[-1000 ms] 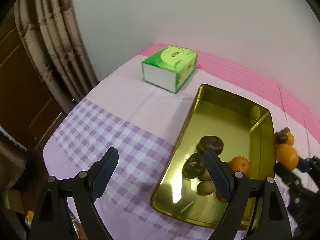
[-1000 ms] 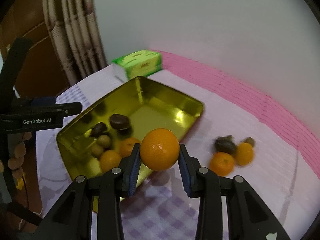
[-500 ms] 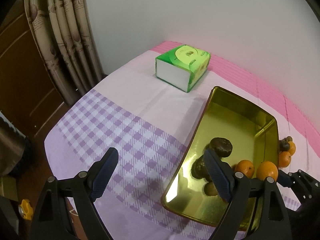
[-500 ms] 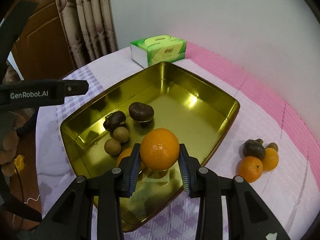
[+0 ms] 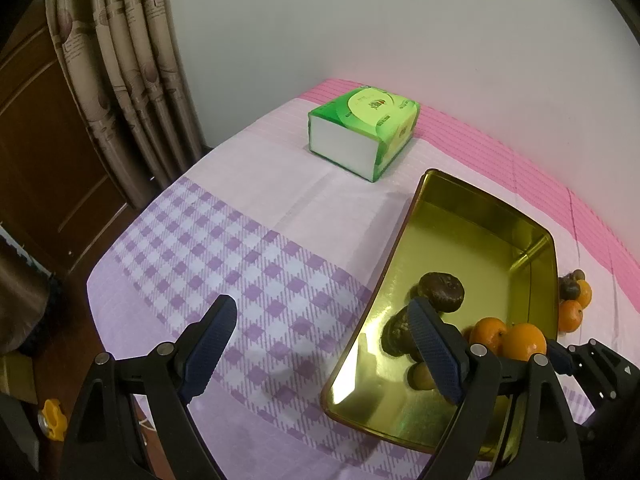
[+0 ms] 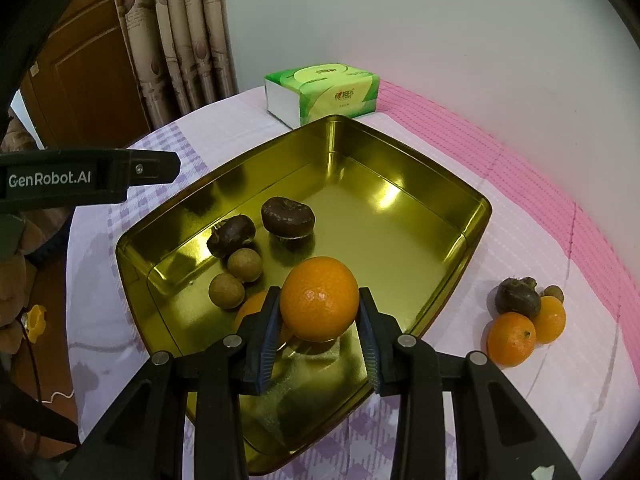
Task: Organize fruits
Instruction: 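Lower the yellow orange into the tray and open the right gripper, then grasp another yellow orange on the sheet with the right gripper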
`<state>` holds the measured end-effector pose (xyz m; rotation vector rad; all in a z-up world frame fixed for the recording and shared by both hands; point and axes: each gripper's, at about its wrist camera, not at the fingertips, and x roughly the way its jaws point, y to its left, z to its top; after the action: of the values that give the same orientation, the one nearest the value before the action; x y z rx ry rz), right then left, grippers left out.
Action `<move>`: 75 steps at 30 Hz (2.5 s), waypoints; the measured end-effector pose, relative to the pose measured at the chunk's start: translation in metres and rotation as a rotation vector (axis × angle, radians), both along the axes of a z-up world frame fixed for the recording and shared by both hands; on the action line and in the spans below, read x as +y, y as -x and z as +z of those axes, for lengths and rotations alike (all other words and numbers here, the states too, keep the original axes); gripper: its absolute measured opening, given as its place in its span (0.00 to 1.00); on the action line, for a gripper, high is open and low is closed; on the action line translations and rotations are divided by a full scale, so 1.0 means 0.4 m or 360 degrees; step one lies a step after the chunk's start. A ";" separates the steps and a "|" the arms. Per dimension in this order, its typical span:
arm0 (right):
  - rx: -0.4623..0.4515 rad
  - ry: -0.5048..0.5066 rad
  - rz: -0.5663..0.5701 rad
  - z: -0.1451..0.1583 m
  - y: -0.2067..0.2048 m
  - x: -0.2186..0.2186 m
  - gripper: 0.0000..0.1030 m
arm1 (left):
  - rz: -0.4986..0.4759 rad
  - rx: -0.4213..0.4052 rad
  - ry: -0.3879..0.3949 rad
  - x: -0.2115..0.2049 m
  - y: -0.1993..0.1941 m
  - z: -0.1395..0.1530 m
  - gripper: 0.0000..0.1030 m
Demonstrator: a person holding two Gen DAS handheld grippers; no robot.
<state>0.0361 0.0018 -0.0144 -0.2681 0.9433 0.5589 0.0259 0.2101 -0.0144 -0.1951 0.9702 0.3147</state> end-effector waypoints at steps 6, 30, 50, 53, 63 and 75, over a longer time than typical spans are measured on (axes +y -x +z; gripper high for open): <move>0.0013 -0.0021 -0.0016 -0.002 -0.002 -0.009 0.33 | -0.0013 0.0013 -0.0005 -0.007 -0.003 -0.004 0.85; -0.0068 -0.0123 -0.0129 0.051 0.009 -0.087 0.34 | -0.0081 0.0000 -0.0032 -0.024 -0.004 -0.005 0.85; -0.0040 -0.0035 -0.0592 -0.023 -0.083 -0.406 0.33 | -0.0169 0.0017 -0.0062 -0.058 -0.009 -0.018 0.85; -0.0038 -0.0035 -0.0603 -0.040 -0.105 -0.413 0.33 | -0.0196 0.0015 -0.0067 -0.066 -0.008 -0.020 0.85; -0.0009 -0.0071 -0.0595 -0.074 -0.164 -0.421 0.34 | -0.0268 -0.0035 -0.0082 -0.091 -0.012 -0.018 0.85; -0.0014 -0.0108 -0.0602 -0.095 -0.190 -0.420 0.33 | -0.0280 0.0019 -0.0108 -0.103 -0.019 -0.044 0.85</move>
<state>0.1119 -0.1660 -0.0525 -0.0277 0.9361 0.2410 0.0336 0.1689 -0.0320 -0.0454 0.9800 0.1869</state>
